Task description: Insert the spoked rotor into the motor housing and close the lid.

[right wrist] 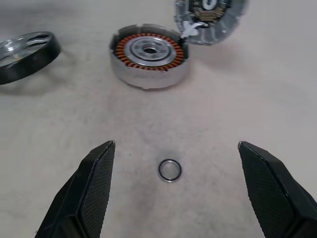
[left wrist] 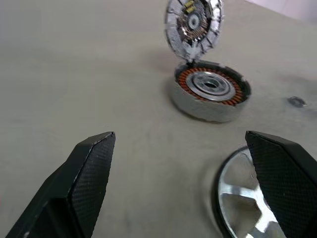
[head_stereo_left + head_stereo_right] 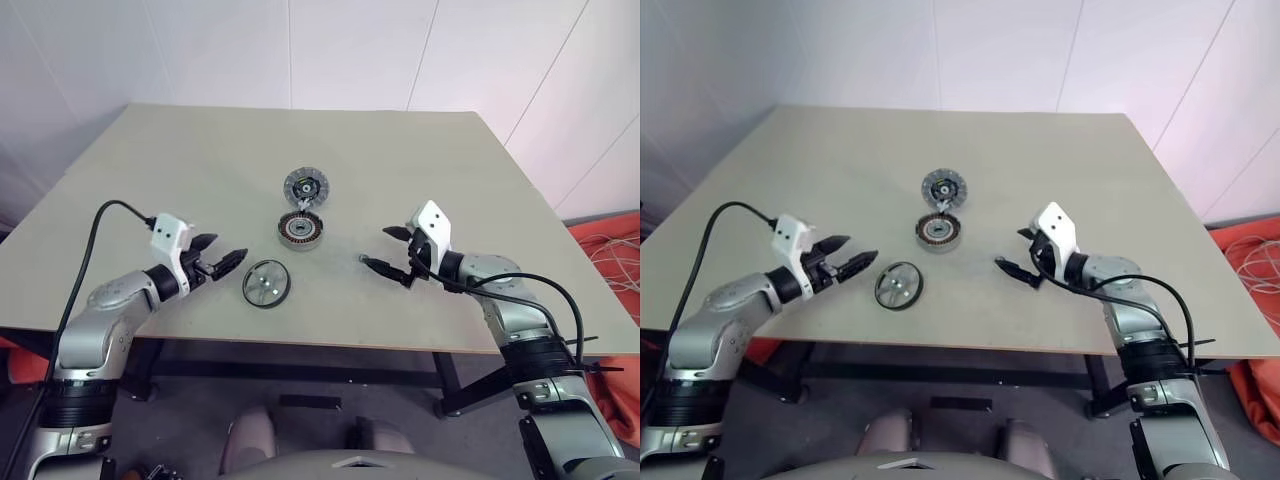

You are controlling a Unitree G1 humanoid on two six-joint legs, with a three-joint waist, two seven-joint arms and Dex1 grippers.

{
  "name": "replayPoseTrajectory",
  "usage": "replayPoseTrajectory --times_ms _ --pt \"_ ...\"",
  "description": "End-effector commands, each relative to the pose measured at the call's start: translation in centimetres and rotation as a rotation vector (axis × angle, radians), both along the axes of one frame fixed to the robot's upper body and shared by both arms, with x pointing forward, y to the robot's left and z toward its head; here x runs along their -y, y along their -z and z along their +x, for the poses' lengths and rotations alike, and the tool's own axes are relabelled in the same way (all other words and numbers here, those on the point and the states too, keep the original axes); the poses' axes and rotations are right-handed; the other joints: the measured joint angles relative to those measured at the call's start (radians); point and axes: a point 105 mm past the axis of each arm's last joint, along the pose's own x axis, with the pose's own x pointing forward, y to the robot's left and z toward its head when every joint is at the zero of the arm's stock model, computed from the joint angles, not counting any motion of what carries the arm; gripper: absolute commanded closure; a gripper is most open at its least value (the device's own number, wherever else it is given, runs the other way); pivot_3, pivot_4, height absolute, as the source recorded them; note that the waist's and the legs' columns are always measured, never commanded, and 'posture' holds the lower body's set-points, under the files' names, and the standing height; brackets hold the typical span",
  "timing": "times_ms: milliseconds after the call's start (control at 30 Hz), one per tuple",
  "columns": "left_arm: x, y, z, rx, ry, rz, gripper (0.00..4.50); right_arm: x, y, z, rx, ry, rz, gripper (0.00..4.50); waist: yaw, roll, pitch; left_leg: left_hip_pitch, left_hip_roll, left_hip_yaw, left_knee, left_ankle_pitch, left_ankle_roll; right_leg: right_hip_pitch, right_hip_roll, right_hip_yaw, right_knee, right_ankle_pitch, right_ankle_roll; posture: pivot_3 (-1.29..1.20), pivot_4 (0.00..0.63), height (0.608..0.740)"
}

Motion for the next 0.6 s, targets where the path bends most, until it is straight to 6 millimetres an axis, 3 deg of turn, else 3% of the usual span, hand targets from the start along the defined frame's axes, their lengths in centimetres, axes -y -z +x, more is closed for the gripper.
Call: replayPoseTrajectory --times_ms 33,300,433,600 --pt "1.3 -1.2 0.1 -0.054 0.023 0.033 0.03 -1.5 -2.7 -0.8 0.085 -0.107 -0.009 0.0 -0.001 0.0 0.0 0.0 0.0 0.0 0.0 0.0 0.0 0.0 0.0 0.0 0.0 0.0 0.0 0.0 0.0 0.74" --pt "1.8 -0.5 0.1 -0.16 -0.003 0.071 0.03 -1.4 -3.1 -1.0 0.087 -0.116 -0.016 0.0 0.0 0.0 0.0 0.0 0.0 0.0 0.001 0.0 0.0 0.0 0.0 0.0 0.0 0.0 0.0 0.0 0.0 0.74" --pt "1.2 0.8 0.2 -0.199 -0.05 0.073 0.03 -1.2 -2.9 -1.1 0.079 -0.108 -0.02 0.0 0.0 0.0 0.0 0.0 0.0 0.0 0.001 0.0 0.0 0.0 0.0 0.0 0.0 0.0 0.0 0.0 0.0 0.74" --pt "1.9 2.2 0.2 -0.245 -0.051 0.061 0.03 -1.3 -2.8 -1.0 0.077 -0.105 -0.015 0.0 0.0 0.0 0.0 0.0 0.0 -0.001 0.001 0.0 0.0 0.001 0.0 0.0 0.0 0.0 0.0 0.0 0.0 0.74"
